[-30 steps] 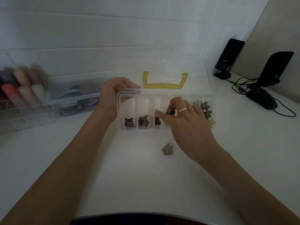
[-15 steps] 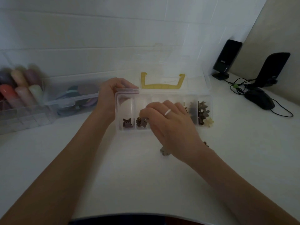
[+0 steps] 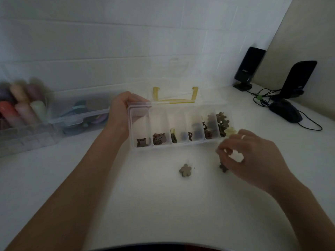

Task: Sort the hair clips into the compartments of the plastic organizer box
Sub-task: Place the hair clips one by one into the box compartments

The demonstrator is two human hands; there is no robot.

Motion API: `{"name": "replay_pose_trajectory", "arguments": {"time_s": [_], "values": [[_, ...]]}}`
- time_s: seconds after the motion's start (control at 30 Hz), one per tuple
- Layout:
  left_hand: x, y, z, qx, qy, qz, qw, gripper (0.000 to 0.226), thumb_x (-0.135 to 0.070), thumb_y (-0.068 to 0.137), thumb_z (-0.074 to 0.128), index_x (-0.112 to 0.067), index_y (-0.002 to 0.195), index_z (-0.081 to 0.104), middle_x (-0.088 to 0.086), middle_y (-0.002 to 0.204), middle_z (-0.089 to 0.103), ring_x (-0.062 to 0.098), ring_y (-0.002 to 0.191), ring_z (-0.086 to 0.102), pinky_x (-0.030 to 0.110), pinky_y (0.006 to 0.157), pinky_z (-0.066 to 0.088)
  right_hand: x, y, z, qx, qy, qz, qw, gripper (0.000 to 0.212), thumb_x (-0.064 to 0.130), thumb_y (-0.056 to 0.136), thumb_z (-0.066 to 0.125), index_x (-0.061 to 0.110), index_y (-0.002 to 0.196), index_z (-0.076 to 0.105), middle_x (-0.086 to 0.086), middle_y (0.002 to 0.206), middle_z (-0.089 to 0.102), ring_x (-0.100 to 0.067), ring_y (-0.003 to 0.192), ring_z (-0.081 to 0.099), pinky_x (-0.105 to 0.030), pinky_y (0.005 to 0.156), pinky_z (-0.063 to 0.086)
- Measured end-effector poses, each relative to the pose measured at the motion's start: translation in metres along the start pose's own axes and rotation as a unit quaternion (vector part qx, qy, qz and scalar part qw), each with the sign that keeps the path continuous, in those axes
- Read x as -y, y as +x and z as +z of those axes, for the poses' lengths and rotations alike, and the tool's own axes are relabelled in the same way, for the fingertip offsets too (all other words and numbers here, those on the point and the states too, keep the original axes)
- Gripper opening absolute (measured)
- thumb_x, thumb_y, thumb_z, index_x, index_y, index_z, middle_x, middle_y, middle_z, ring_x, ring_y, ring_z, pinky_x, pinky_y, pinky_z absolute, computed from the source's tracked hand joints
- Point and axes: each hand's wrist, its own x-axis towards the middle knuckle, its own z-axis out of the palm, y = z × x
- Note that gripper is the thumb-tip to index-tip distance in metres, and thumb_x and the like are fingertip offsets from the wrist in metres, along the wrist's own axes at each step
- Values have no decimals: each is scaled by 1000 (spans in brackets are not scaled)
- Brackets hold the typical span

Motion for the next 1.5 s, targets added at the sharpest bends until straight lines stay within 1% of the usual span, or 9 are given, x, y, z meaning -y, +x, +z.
{"name": "replay_pose_trajectory", "arguments": {"time_s": [0.1, 0.23, 0.47, 0.7, 0.93, 1.07, 1.23, 1.37, 1.5], "values": [[0, 1, -1, -7, -3, -2, 1000, 22, -14, 49, 40, -11, 33, 55, 0, 40, 53, 12, 41, 50, 19, 49, 41, 4, -12, 8, 48, -40, 21, 998, 24, 53, 81, 52, 34, 85, 67, 17, 76, 62, -9, 79, 57, -21, 49, 39], [0, -1, -1, -4, -5, -12, 1000, 22, -14, 49, 39, -11, 33, 55, 0, 40, 53, 12, 42, 49, 23, 54, 41, 0, -15, 20, 88, 47, 57, 993, 8, 35, 88, 59, 33, 94, 65, 15, 87, 58, -2, 82, 55, -20, 64, 40], [-3, -2, -3, -7, -14, -17, 1000, 21, -14, 48, 39, -9, 36, 55, 1, 41, 52, 14, 43, 48, 21, 53, 41, -4, 22, 3, -196, 273, 106, 936, 19, 10, 83, 68, 23, 91, 57, 13, 89, 68, -3, 82, 66, -16, 73, 52], [0, 3, -9, -18, -8, -14, 1000, 21, -14, 48, 40, -9, 35, 55, 1, 41, 52, 13, 43, 49, 18, 52, 43, -18, 52, 41, -254, 103, 77, 959, 3, 15, 84, 67, 15, 87, 69, 7, 100, 67, -21, 98, 54, -33, 87, 38], [2, 8, -11, -54, -5, -22, 998, 14, -14, 48, 44, -5, 48, 54, 3, 46, 53, 16, 48, 51, 18, 51, 45, -20, 45, 50, -206, 36, 44, 977, 33, 21, 90, 39, 21, 113, 64, 6, 122, 64, -20, 107, 50, -30, 88, 29], [1, 4, -8, -46, -13, -28, 998, 16, -14, 48, 44, -7, 41, 56, 3, 45, 54, 15, 44, 52, 15, 49, 46, -6, 39, 39, -264, 69, -61, 960, 22, 19, 91, 51, 12, 105, 66, 0, 102, 70, -20, 91, 58, -30, 81, 38], [1, 4, -8, -45, 1, -24, 999, 18, -15, 49, 43, -8, 39, 58, 2, 44, 55, 14, 44, 54, 16, 50, 46, 28, 19, 27, -146, 139, -199, 959, 39, 53, 87, 52, 16, 90, 65, 6, 52, 53, -6, 46, 50, -20, 46, 41], [1, 3, -7, -42, -19, -19, 999, 12, -13, 49, 43, -4, 54, 48, 3, 44, 52, 15, 45, 51, 16, 47, 46, 38, 18, 39, 15, 56, -231, 971, 31, 56, 79, 55, 25, 78, 56, 11, 52, 53, -7, 46, 50, -17, 42, 33], [1, 2, -7, -35, -23, -19, 999, 10, -13, 49, 42, -4, 52, 48, 4, 45, 51, 16, 46, 49, 16, 49, 45, 36, 20, 47, 6, 84, -203, 976, 21, 42, 84, 55, 22, 76, 56, 11, 60, 54, -4, 52, 47, -20, 46, 40]]}}
